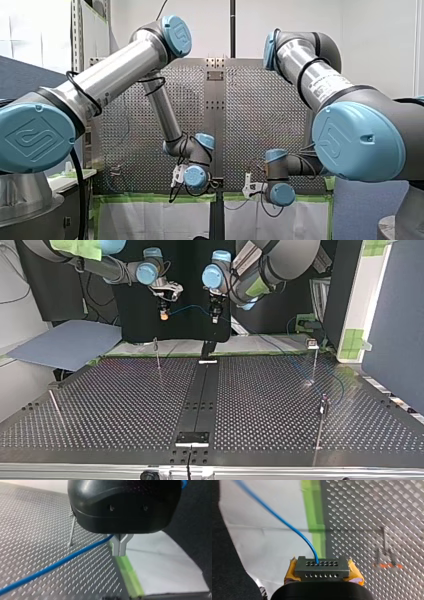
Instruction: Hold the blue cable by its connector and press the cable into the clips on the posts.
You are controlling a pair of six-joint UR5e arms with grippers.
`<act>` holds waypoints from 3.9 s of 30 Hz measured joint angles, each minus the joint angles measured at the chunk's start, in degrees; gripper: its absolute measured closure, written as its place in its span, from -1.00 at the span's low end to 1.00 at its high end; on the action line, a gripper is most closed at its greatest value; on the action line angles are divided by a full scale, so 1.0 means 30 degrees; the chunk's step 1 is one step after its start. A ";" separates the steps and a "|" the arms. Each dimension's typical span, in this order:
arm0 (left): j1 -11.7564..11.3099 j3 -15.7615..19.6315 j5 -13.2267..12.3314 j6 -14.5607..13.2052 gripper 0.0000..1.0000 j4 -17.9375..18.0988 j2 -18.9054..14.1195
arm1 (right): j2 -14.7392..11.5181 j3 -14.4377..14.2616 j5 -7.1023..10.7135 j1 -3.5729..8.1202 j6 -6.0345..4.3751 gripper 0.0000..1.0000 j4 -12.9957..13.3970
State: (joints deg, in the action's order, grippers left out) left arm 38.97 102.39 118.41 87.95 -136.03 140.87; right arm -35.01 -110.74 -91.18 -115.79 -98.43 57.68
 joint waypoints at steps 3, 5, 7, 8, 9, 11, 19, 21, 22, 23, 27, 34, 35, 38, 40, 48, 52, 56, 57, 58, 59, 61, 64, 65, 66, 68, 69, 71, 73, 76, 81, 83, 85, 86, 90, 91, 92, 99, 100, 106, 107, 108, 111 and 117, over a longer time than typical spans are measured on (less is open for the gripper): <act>0.0477 -0.0491 0.0271 0.0229 1.00 -0.0493 0.0480 | -0.0236 -0.0543 0.0536 0.0539 -0.0098 1.00 0.0545; 0.0770 -0.0789 0.0518 0.0465 1.00 -0.0797 0.0776 | -0.0299 -0.0811 0.0848 0.0845 -0.0086 1.00 0.0849; 0.1118 -0.1141 0.0839 0.0786 1.00 -0.1140 0.1124 | -0.0336 -0.0978 0.1204 0.1205 -0.0079 1.00 0.1196; 0.1268 -0.1292 0.0981 0.0928 1.00 -0.1283 0.1275 | -0.0342 -0.1015 0.1358 0.1359 -0.0081 1.00 0.1311; 0.1471 -0.1493 0.1154 0.1130 1.00 -0.1445 0.1481 | -0.0349 -0.1032 0.1534 0.1572 -0.0081 1.00 0.1432; 0.1780 -0.1805 0.1394 0.1433 1.00 -0.1593 0.1786 | -0.0350 -0.1007 0.1713 0.1891 -0.0069 1.00 0.1538; 0.3014 -0.3231 0.1854 0.2146 1.00 -0.1762 0.2454 | -0.0398 -0.0625 0.2199 0.2836 -0.0020 1.00 0.1386; 0.3103 -0.3585 0.1871 0.2158 1.00 -0.1765 0.2470 | -0.0473 -0.0566 0.2343 0.2943 0.0010 1.00 0.1275; 0.3118 -0.3728 0.1874 0.2152 1.00 -0.1770 0.2489 | -0.0530 -0.0553 0.2412 0.2975 0.0021 1.00 0.1222; 0.3122 -0.3869 0.1882 0.2143 1.00 -0.1790 0.2532 | -0.0609 -0.0543 0.2491 0.3003 0.0030 1.00 0.1160; 0.3132 -0.4529 0.2099 0.1934 1.00 -0.2171 0.2975 | -0.1139 -0.0527 0.2754 0.3068 0.0027 1.00 0.0775; 0.3024 -0.5643 0.2283 0.1790 1.00 -0.2954 0.3503 | -0.2063 -0.0519 0.2799 0.3263 -0.0390 1.00 0.0585; 0.3009 -0.5783 0.2292 0.1775 1.00 -0.3010 0.3514 | -0.2109 -0.0520 0.2787 0.3302 -0.0445 1.00 0.0594; 0.2975 -0.6236 0.2291 0.1731 1.00 -0.3111 0.3531 | -0.2188 -0.0520 0.2756 0.3461 -0.0593 1.00 0.0639; 0.2968 -0.6530 0.2285 0.1731 1.00 -0.3133 0.3536 | -0.2202 -0.0520 0.2765 0.3588 -0.0722 1.00 0.0705; 0.2932 -0.7419 0.2174 0.1753 1.00 -0.3144 0.3538 | -0.2207 -0.0531 0.2775 0.3925 -0.0875 1.00 0.0725; 0.2968 -0.7469 0.2115 0.1859 1.00 -0.3024 0.3554 | -0.2206 -0.0540 0.2811 0.3964 -0.0824 1.00 0.0743; 0.3091 -0.7683 0.2044 0.2016 1.00 -0.2961 0.3790 | -0.2177 -0.0537 0.2880 0.3986 -0.0783 1.00 0.0929; 0.3131 -0.7849 0.2026 0.2049 1.00 -0.3074 0.3960 | -0.2152 -0.0531 0.2922 0.4009 -0.0778 1.00 0.1025; 0.3166 -0.7986 0.2025 0.2079 1.00 -0.3142 0.4103 | -0.2129 -0.0529 0.2955 0.4035 -0.0769 1.00 0.1099; 0.3209 -0.8121 0.2042 0.2125 1.00 -0.3154 0.4257 | -0.2098 -0.0515 0.2983 0.4062 -0.0755 1.00 0.1175; 0.3317 -0.8388 0.2153 0.2251 1.00 -0.3008 0.4530 | -0.1963 -0.0440 0.3039 0.4130 -0.0660 1.00 0.1308; 0.3407 -0.8756 0.2293 0.2366 1.00 -0.2713 0.4691 | -0.1626 -0.0255 0.3121 0.4235 -0.0486 1.00 0.1372; 0.3421 -0.8885 0.2330 0.2388 1.00 -0.2667 0.4713 | -0.1519 -0.0187 0.3153 0.4281 -0.0457 1.00 0.1384; 0.3434 -0.9058 0.2388 0.2407 1.00 -0.2631 0.4729 | -0.1408 -0.0085 0.3233 0.4347 -0.0430 1.00 0.1394; 0.3438 -0.9301 0.2455 0.2424 1.00 -0.2607 0.4744 | -0.1303 0.0101 0.3414 0.4455 -0.0425 1.00 0.1370; 0.3422 -0.9455 0.2483 0.2430 1.00 -0.2599 0.4745 | -0.1267 0.0243 0.3566 0.4542 -0.0444 1.00 0.1343; 0.3376 -0.9644 0.2507 0.2435 1.00 -0.2578 0.4748 | -0.1235 0.0491 0.3814 0.4697 -0.0481 1.00 0.1269; 0.3304 -0.9817 0.2518 0.2436 1.00 -0.2553 0.4754 | -0.1220 0.0794 0.4058 0.4890 -0.0568 1.00 0.1118; 0.3204 -0.9998 0.2516 0.2410 1.00 -0.2538 0.4758 | -0.1216 0.1199 0.4469 0.5191 -0.0693 1.00 0.0812; 0.2996 -1.0285 0.2295 0.2363 1.00 -0.2350 0.4926 | -0.1205 0.1657 0.5148 0.5695 -0.1025 1.00 0.0587; 0.2924 -1.0502 0.2117 0.2357 1.00 -0.2358 0.5133 | -0.1198 0.1785 0.5319 0.5856 -0.1120 1.00 0.0565; 0.2863 -1.0788 0.1935 0.2355 1.00 -0.2436 0.5389 | -0.1189 0.1930 0.5533 0.6023 -0.1199 1.00 0.0551; 0.2844 -1.0922 0.1866 0.2349 1.00 -0.2461 0.5473 | -0.1183 0.1974 0.5618 0.6089 -0.1221 1.00 0.0556; 0.2722 -1.1606 0.1601 0.2348 1.00 -0.2503 0.5660 | -0.1160 0.2063 0.5909 0.6357 -0.1282 1.00 0.0661; 0.2685 -1.1748 0.1542 0.2352 1.00 -0.2511 0.5675 | -0.1156 0.2074 0.5975 0.6400 -0.1314 1.00 0.0700; 0.2649 -1.1898 0.1483 0.2358 1.00 -0.2516 0.5685 | -0.1150 0.2090 0.6038 0.6444 -0.1362 1.00 0.0740; 0.2525 -1.2357 0.1208 0.2444 1.00 -0.2544 0.5695 | -0.1113 0.2285 0.6606 0.6729 -0.1795 1.00 0.0893; 0.2518 -1.2365 0.1174 0.2459 1.00 -0.2546 0.5696 | -0.1107 0.2298 0.6637 0.6746 -0.1819 1.00 0.0898; 0.2498 -1.2367 0.1041 0.2505 1.00 -0.2559 0.5713 | -0.1073 0.2318 0.6588 0.6950 -0.2059 1.00 0.0927; 0.2502 -1.2367 0.1021 0.2508 1.00 -0.2557 0.5723 | -0.1071 0.2320 0.6564 0.6987 -0.2092 1.00 0.0933; 0.2503 -1.2368 0.0975 0.2511 1.00 -0.2548 0.5734 | -0.1069 0.2322 0.6536 0.7032 -0.2124 1.00 0.0941; 0.2473 -1.2370 0.0799 0.2521 1.00 -0.2519 0.5749 | -0.1058 0.2345 0.6493 0.7121 -0.2163 1.00 0.0964; 0.2388 -1.2732 0.0476 0.2549 1.00 -0.2746 0.6203 | -0.0632 0.2821 0.6431 0.7282 -0.2154 1.00 0.0881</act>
State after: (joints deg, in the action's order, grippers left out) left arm 46.13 64.20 119.84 95.60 -144.27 159.48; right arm -36.91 -102.28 -71.89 -93.94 -104.90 60.32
